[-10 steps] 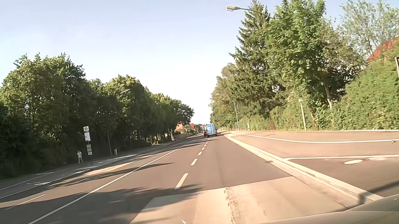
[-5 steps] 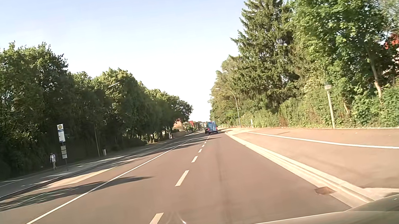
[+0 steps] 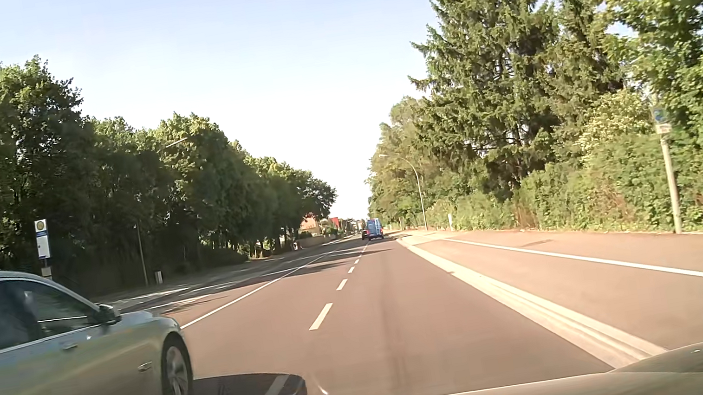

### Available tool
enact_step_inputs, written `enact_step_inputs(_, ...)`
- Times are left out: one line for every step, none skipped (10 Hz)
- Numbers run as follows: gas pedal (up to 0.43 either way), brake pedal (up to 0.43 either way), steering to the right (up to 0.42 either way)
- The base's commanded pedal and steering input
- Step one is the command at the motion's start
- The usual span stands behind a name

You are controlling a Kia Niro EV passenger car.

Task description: Follow the waypoints while adhering to traffic rules and regulations

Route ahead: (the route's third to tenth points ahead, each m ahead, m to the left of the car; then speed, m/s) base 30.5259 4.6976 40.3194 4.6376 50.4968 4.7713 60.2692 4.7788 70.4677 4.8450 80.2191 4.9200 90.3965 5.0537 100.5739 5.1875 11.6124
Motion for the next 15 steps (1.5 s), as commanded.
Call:
enact_step_inputs(0.059, 0.000, 0.001)
enact_step_inputs(0.059, 0.000, 0.000)
enact_step_inputs(0.059, 0.000, -0.001)
enact_step_inputs(0.059, 0.000, -0.003)
enact_step_inputs(0.087, 0.000, -0.005)
enact_step_inputs(0.087, 0.000, -0.005)
enact_step_inputs(0.098, 0.000, -0.005)
enact_step_inputs(0.138, 0.000, -0.004)
enact_step_inputs(0.138, 0.000, -0.005)
enact_step_inputs(0.157, 0.000, -0.005)
enact_step_inputs(0.157, 0.000, -0.004)
enact_step_inputs(0.157, 0.000, -0.002)
enact_step_inputs(0.157, 0.000, -0.001)
enact_step_inputs(0.138, 0.000, -0.002)
enact_step_inputs(0.138, 0.000, -0.003)
